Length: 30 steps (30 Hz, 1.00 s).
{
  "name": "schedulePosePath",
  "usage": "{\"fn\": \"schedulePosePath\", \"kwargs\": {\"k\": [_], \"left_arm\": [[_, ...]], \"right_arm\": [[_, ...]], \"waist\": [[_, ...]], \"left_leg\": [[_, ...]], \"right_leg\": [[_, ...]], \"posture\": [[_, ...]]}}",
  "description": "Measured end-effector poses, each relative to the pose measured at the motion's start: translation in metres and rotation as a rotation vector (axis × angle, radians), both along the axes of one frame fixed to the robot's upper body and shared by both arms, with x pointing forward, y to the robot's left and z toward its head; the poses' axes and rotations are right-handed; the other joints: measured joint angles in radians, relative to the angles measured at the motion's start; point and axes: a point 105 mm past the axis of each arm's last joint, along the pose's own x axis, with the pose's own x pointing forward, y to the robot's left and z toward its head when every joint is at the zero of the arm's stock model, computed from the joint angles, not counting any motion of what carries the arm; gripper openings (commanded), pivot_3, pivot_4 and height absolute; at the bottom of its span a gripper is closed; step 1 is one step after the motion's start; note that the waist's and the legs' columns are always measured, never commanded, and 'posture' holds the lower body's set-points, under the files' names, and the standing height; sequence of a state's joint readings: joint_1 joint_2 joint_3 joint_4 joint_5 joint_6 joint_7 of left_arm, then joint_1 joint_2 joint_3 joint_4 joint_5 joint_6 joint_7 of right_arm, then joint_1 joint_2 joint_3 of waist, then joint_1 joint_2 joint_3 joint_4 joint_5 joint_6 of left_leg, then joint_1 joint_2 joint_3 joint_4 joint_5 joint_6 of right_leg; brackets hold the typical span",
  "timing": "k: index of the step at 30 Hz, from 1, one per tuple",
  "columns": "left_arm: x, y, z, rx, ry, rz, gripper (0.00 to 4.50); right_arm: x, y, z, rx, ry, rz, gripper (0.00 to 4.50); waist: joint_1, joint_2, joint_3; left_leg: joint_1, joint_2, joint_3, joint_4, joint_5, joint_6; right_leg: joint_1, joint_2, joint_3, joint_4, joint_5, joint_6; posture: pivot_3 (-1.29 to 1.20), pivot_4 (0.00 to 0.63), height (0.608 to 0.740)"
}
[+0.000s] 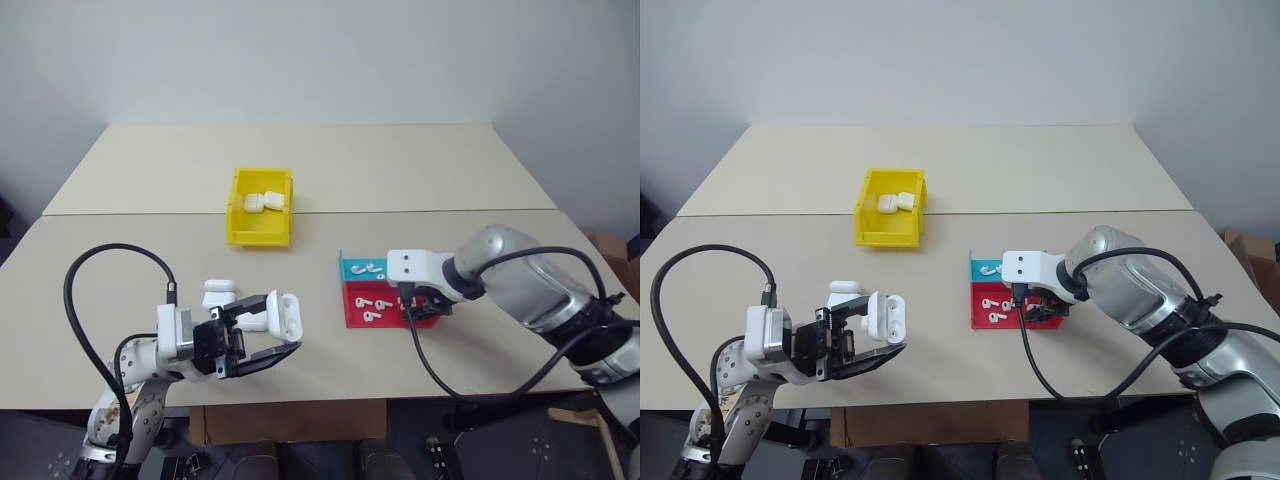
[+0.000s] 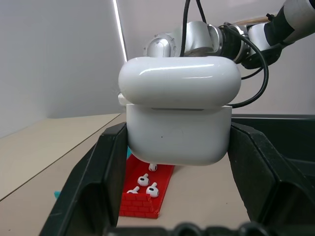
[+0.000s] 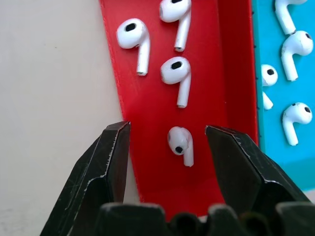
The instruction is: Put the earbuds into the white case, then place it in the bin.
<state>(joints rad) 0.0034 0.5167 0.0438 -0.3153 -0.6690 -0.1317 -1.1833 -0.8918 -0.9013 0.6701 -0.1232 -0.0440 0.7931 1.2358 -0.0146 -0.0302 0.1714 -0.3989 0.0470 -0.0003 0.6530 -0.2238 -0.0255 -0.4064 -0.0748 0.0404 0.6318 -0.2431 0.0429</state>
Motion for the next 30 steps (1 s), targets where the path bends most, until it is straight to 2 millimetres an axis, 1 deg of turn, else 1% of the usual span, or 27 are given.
{"fn": "schedulePosePath", "kwargs": {"k": [6, 10, 17, 23, 26, 30], "left_arm": [[-0.001, 0.0, -0.001, 0.003, 0.0, -0.006, 2.79], [-0.002, 0.001, -0.001, 0.004, 0.001, -0.001, 2.79], [-0.003, 0.003, -0.003, 0.005, 0.007, 0.003, 2.79], [-0.004, 0.004, -0.006, 0.007, 0.021, 0.005, 2.79], [-0.004, 0.004, -0.006, 0.009, 0.022, 0.005, 2.79], [-0.005, 0.004, -0.008, 0.011, 0.027, 0.006, 2.79]], "right_arm": [[0.006, -0.003, -0.008, -0.033, 0.018, 0.007, 2.9], [0.009, -0.006, -0.011, -0.052, 0.025, 0.011, 2.9], [0.009, -0.005, -0.013, -0.064, 0.031, 0.032, 2.9], [0.008, 0.007, -0.011, -0.031, 0.041, 0.062, 2.9], [0.013, 0.016, -0.003, -0.019, 0.009, 0.084, 2.9], [0.02, 0.02, 0.003, -0.025, -0.026, 0.092, 2.9]], "waist": [[0.0, 0.0, 0.0], [0.0, 0.0, 0.0], [0.0, 0.0, 0.0], [0.0, 0.0, 0.0], [-0.002, 0.0, 0.0], [-0.001, 0.0, 0.0]], "left_leg": [[0.0, 0.0, 0.0, 0.0, 0.0, 0.0], [0.0, 0.0, 0.0, 0.0, 0.0, 0.0], [0.0, 0.0, 0.0, 0.0, 0.0, 0.0], [0.0, 0.0, 0.0, 0.0, 0.0, 0.0], [0.0, 0.0, 0.0, 0.0, 0.0, 0.0], [0.0, 0.0, 0.0, 0.0, 0.0, 0.0]], "right_leg": [[0.0, 0.0, 0.0, 0.0, 0.0, 0.0], [0.0, 0.0, 0.0, 0.0, 0.0, 0.0], [0.0, 0.0, 0.0, 0.0, 0.0, 0.0], [0.0, 0.0, 0.0, 0.001, 0.0, 0.0], [0.0, 0.0, 0.0, 0.001, 0.0, 0.0], [0.0, 0.0, 0.0, 0.001, 0.0, 0.0]], "posture": [[0.0, 0.15, 0.74], [0.0, 0.15, 0.74], [0.0, 0.15, 0.74], [0.0, 0.15, 0.74], [0.0, 0.15, 0.74], [0.0, 0.15, 0.74]]}}
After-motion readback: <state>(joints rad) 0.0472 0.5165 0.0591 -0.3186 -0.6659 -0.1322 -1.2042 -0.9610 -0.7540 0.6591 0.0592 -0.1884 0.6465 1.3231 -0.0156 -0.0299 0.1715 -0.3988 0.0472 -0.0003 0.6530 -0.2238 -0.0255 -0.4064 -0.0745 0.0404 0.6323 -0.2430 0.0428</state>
